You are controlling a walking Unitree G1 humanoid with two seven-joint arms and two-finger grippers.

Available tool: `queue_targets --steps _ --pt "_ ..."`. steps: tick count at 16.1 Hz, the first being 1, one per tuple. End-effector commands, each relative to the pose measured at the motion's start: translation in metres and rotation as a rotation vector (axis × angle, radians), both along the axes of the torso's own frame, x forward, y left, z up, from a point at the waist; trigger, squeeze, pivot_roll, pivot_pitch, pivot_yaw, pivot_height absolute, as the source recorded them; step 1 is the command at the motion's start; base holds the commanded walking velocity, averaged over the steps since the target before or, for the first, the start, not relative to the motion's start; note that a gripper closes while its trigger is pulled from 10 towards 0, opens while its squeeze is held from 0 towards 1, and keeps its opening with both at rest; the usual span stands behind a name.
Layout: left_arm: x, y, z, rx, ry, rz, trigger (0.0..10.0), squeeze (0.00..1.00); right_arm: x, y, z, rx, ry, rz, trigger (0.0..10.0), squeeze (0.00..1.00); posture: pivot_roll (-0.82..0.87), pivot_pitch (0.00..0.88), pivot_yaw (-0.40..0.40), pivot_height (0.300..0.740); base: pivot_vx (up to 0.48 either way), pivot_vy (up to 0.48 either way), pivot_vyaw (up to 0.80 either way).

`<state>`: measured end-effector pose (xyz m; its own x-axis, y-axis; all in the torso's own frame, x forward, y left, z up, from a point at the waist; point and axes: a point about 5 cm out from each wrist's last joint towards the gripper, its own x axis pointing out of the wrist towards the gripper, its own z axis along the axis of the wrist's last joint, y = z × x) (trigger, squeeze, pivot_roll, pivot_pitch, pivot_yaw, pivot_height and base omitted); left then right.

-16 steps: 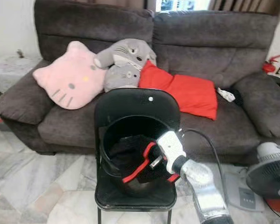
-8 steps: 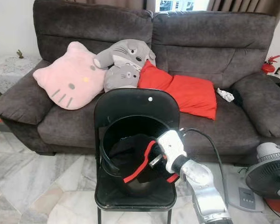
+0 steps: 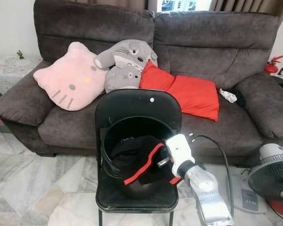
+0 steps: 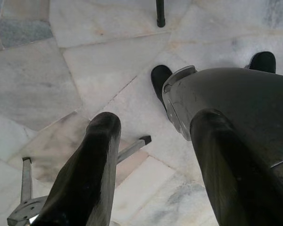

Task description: Hang hanger

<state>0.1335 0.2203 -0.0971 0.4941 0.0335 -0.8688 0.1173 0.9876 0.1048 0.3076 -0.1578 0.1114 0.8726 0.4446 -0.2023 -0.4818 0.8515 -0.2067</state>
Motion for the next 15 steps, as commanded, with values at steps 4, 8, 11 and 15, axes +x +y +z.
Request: queue_targets --steps 4,8,11,15 --pt "-0.008 -0.003 -0.004 -0.004 0.038 -0.019 10.0 0.0 -0.003 -0.008 0.006 0.016 -0.026 -0.098 10.0 1.0 -0.14 0.078 -0.009 0.74 0.0 0.0 0.0" --pt "-0.008 -0.003 -0.004 -0.005 0.038 -0.018 10.0 0.0 -0.001 -0.03 0.006 -0.014 -0.022 -0.285 10.0 1.0 -0.15 0.078 -0.013 0.74 0.0 0.0 0.0" --pt "-0.008 -0.003 -0.004 -0.006 0.038 -0.02 10.0 0.0 -0.003 -0.044 0.0 -0.015 0.015 -0.382 10.0 0.0 -0.15 0.077 -0.013 0.74 0.0 0.0 0.0" --pt "-0.008 -0.003 -0.004 -0.005 0.038 -0.02 10.0 0.0 -0.004 -0.044 -0.002 0.003 0.029 -0.41 10.0 0.0 -0.15 0.076 -0.012 0.74 0.0 0.0 0.0"
